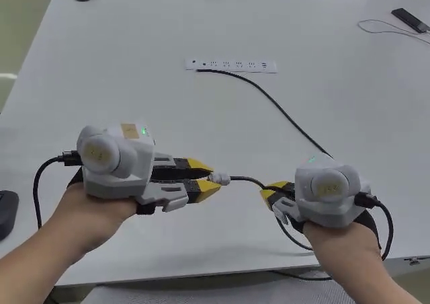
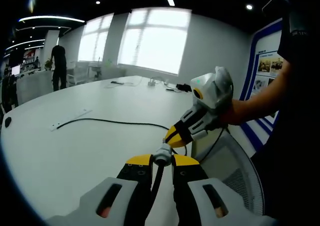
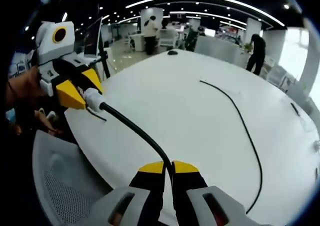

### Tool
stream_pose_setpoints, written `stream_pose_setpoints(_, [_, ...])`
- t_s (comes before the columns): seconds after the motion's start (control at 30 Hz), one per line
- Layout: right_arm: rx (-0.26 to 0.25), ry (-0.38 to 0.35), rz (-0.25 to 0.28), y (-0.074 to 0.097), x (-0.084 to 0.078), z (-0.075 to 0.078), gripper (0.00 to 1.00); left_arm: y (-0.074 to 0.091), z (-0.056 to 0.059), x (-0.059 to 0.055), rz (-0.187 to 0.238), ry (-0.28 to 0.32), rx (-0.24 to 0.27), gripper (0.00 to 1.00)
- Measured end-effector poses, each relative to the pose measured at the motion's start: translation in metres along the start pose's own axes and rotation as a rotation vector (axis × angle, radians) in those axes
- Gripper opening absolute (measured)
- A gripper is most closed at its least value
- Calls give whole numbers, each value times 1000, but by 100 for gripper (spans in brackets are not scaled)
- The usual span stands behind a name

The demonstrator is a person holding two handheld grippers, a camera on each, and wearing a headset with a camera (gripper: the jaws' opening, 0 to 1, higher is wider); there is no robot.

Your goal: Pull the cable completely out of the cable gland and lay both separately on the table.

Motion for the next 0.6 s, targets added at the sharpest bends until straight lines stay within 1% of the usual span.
stream_pose_setpoints(0.13, [-2,-3,-10,1,-3,0,0,-3,3,-1,-7,-8,-7,15])
stream_pose_setpoints(0.3, [6,-17,-4,2,-4,0,0,-3,1,-1,-4,-10,-3,15])
stream_pose_setpoints(0.37, [11,-16,-3,3,-5,-1,0,-3,0,-2,-6,12,-2,15])
stream_pose_setpoints(0.47, [22,-15,3,4,-5,-3,0,-1,0,-1,1,13,3,15])
stream_pose_setpoints(0.6, [25,11,11,7,-6,-6,1,0,0,-1,-2,9,6,15])
Point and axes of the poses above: the centre of the closed fingertips' face, and the gripper's own axes: y roughly backward along the fingers, z roughly to its right, x roughly out of its top, the point moved 6 cm from there along y, roughly backward along the fingers, and after that the axes turned 2 degrees about x, right-handed, at the moved point
